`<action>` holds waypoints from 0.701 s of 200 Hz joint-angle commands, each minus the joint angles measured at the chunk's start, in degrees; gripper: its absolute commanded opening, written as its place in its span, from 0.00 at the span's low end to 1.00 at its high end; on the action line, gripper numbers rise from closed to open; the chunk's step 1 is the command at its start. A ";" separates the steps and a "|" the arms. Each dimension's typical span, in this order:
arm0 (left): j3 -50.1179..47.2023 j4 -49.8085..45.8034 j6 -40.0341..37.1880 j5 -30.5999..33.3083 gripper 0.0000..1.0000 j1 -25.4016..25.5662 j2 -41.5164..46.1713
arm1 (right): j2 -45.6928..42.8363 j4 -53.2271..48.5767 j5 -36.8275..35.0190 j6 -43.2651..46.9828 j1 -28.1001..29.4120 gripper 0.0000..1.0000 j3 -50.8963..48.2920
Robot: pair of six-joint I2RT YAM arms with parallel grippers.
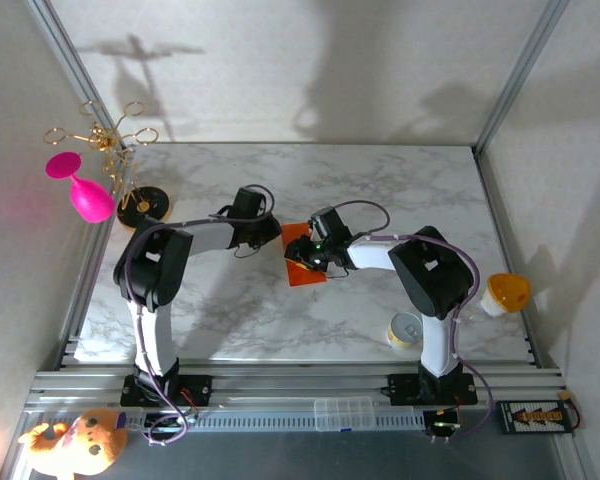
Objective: Fold a paper plane with a square sheet of paper (pick it up from the middle)
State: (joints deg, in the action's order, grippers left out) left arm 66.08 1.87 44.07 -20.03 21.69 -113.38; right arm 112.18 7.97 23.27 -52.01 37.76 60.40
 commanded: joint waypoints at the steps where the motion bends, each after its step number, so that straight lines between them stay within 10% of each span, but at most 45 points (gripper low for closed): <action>1: 1.46 -1.12 -0.85 -1.26 0.15 -1.97 2.49 | 1.98 -3.18 -0.94 1.03 -0.12 0.39 -0.37; 140: -10.10 0.33 1.40 -1.76 0.13 0.70 12.67 | 2.60 -4.75 -1.33 2.94 -0.54 0.33 -0.22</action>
State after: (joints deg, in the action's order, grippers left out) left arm 58.11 1.83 44.58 -20.40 20.25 -103.81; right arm 112.38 7.97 24.03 -50.94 37.47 60.42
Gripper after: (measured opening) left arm 0.131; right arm 0.344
